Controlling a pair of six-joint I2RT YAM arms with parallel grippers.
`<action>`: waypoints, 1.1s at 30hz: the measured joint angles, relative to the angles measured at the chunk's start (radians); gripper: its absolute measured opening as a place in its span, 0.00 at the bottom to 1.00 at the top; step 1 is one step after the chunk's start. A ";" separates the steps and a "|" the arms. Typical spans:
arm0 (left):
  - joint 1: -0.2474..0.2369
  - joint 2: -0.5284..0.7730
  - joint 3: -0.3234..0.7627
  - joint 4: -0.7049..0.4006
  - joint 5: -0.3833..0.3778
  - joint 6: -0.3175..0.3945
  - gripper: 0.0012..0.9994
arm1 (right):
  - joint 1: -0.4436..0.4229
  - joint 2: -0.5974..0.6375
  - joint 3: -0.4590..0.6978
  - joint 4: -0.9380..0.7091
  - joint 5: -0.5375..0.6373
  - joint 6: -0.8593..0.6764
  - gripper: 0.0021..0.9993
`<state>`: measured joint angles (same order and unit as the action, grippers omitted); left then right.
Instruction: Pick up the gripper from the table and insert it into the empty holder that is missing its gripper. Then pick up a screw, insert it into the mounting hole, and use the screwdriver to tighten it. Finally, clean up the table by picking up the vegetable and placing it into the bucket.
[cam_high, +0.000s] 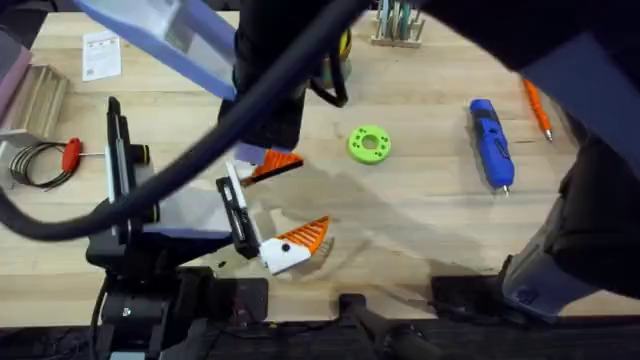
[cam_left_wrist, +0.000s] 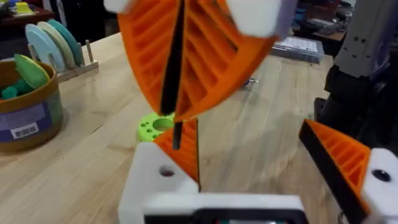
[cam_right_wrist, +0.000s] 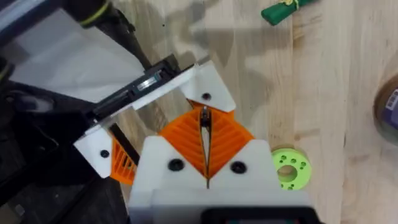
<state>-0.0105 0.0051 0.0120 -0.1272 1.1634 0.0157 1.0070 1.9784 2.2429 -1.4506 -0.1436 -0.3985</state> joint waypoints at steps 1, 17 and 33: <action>0.000 0.000 0.000 0.000 0.000 0.000 0.99 | 0.001 0.003 0.000 0.000 0.001 0.000 0.00; 0.000 0.000 0.000 0.000 0.000 0.000 0.99 | 0.006 0.015 0.001 0.004 0.016 -0.004 0.00; 0.000 0.000 0.000 0.000 0.000 0.000 0.99 | 0.014 0.022 0.002 0.008 0.016 -0.006 0.00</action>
<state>-0.0105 0.0053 0.0120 -0.1272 1.1636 0.0158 1.0209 2.0003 2.2452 -1.4424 -0.1280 -0.4049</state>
